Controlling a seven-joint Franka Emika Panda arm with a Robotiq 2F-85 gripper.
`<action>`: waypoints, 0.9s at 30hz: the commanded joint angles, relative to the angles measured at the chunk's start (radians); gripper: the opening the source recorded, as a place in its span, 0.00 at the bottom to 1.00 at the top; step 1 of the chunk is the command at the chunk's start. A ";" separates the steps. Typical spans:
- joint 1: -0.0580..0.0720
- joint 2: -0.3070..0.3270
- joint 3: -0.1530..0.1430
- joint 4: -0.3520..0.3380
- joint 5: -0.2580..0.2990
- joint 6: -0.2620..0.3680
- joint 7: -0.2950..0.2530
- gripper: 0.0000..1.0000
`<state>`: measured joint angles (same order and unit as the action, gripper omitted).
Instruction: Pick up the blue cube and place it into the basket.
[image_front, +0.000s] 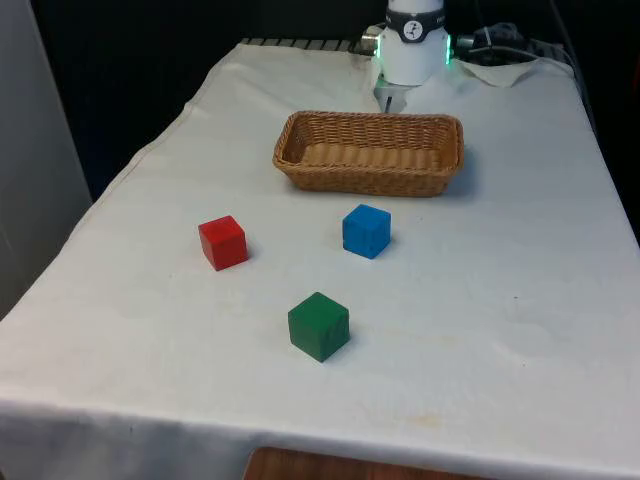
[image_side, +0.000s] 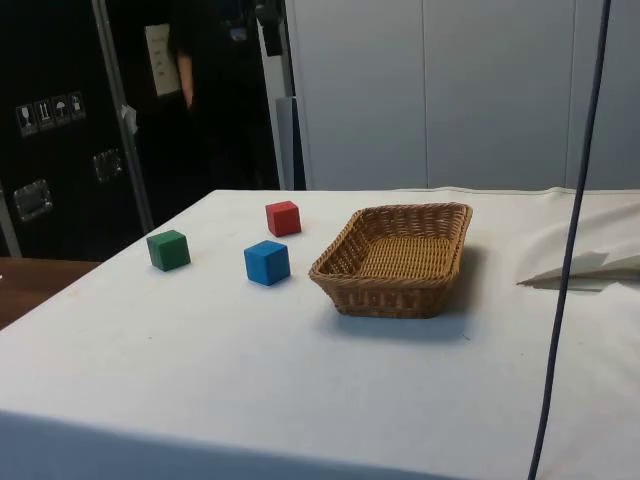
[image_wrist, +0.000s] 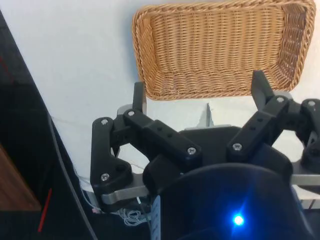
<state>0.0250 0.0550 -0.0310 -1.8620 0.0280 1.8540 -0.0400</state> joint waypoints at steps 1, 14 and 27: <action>0.004 0.012 0.004 0.000 0.002 0.013 0.006 1.00; 0.016 0.061 0.049 -0.016 -0.017 0.103 0.060 1.00; 0.021 0.082 0.083 -0.058 -0.065 0.184 0.116 1.00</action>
<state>0.0430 0.1360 0.0540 -1.9180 -0.0280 2.0270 0.0680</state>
